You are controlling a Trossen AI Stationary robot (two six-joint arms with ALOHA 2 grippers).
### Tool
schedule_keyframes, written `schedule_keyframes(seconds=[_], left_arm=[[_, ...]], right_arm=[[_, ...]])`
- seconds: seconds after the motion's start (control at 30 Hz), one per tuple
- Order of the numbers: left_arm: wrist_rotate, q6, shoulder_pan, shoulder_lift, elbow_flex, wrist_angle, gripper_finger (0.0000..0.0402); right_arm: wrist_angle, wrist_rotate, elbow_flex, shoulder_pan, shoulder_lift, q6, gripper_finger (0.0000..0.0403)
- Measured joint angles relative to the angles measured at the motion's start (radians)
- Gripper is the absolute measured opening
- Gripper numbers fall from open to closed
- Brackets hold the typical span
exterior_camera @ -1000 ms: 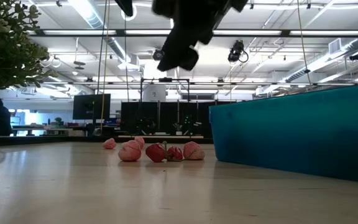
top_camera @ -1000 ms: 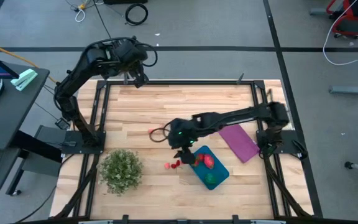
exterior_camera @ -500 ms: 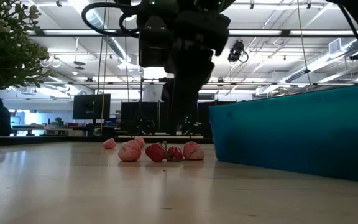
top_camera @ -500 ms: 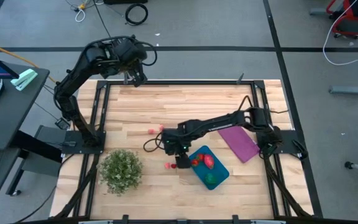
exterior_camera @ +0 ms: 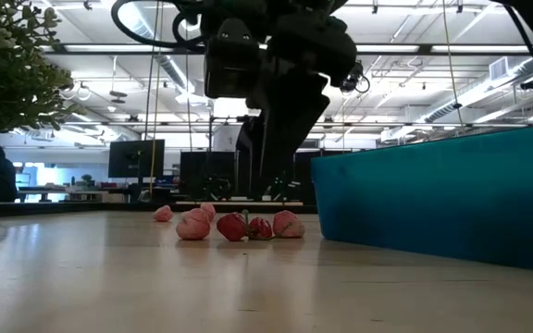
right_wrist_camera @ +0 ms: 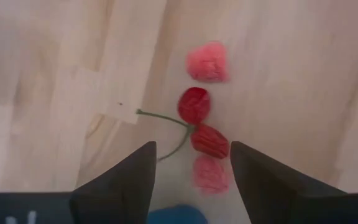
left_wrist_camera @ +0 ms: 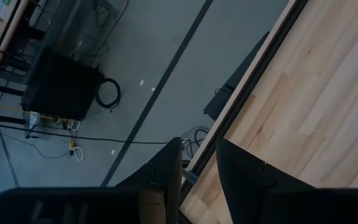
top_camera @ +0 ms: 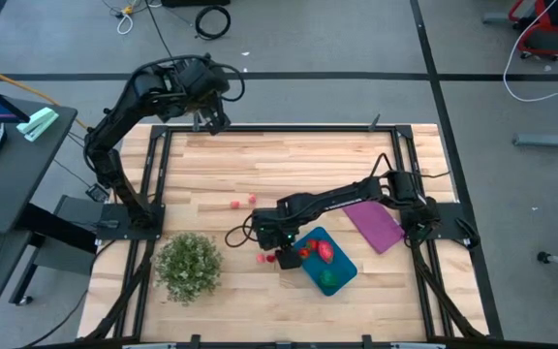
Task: Pick and placing Produce into tupperware
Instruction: Put the pink peach into the blue bin
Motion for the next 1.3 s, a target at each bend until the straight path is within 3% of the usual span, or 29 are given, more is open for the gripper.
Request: schedule_keyframes(seconds=[0.5,0.73,1.0,1.3], left_arm=[[0.0,-0.001,0.0,0.0,0.0,0.018,0.0107],[0.0,-0.001,0.0,0.0,0.0,0.018,0.0107],[0.0,-0.001,0.0,0.0,0.0,0.018,0.0107],[0.0,0.0,-0.002,0.0,0.0,0.016,0.0107]], right_arm=[[-0.154,0.135,-0.013,-0.005,0.0,0.009,0.0215],[-0.203,0.144,-0.016,0.01,-0.001,0.073,0.0215],[-0.046,0.155,-0.016,0.043,-0.001,0.063,0.0215],[-0.039,0.247,-0.016,0.082,0.03,0.081,0.0215]])
